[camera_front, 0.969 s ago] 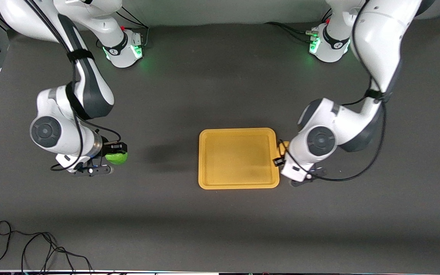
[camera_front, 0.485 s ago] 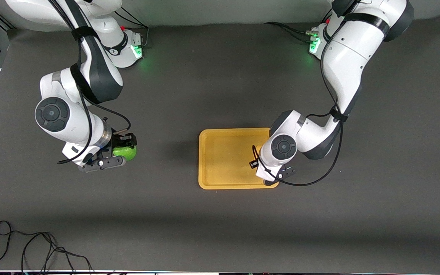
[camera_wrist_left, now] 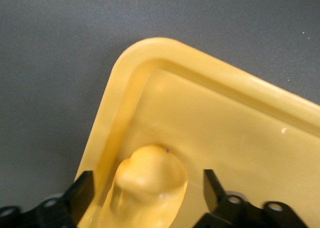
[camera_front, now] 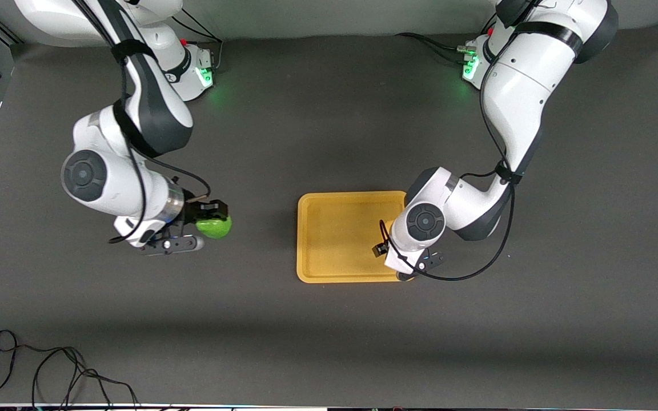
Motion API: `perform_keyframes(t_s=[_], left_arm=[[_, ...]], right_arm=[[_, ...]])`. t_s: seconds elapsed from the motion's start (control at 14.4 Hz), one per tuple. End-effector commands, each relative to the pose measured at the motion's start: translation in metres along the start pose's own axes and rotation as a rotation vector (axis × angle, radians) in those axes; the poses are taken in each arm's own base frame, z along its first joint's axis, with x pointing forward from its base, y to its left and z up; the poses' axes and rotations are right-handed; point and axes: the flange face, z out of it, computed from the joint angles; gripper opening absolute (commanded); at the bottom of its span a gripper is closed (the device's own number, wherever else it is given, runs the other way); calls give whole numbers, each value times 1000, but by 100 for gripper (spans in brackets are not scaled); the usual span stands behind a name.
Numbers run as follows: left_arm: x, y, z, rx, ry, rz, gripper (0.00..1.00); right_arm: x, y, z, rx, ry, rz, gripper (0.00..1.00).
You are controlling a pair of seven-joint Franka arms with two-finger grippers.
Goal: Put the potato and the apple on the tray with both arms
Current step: 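Release the potato on the tray while the right gripper lifts the apple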
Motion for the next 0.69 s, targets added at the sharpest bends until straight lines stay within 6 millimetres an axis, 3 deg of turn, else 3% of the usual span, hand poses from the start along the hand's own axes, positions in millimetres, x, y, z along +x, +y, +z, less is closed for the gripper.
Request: perform_keyframes(t_s=[0.0, 0.07, 0.21, 0.28, 0.48, 0.62], left_arm=[[0, -5, -36, 40, 26, -14, 100], [5, -13, -60, 51, 35, -15, 100], [24, -38, -114, 43, 68, 43, 100], [34, -56, -139, 51, 70, 83, 100], [66, -120, -204, 57, 65, 199, 100], [90, -172, -232, 27, 21, 278, 100]], right_arm=[[-2, -45, 15, -37, 37, 58, 24], [-1, -63, 32, -51, 51, 103, 24], [-7, -119, 57, 8, 90, 144, 24], [-2, -132, 71, 27, 106, 204, 24], [-3, -183, 108, 75, 134, 291, 24], [-3, -207, 137, 116, 178, 320, 24]])
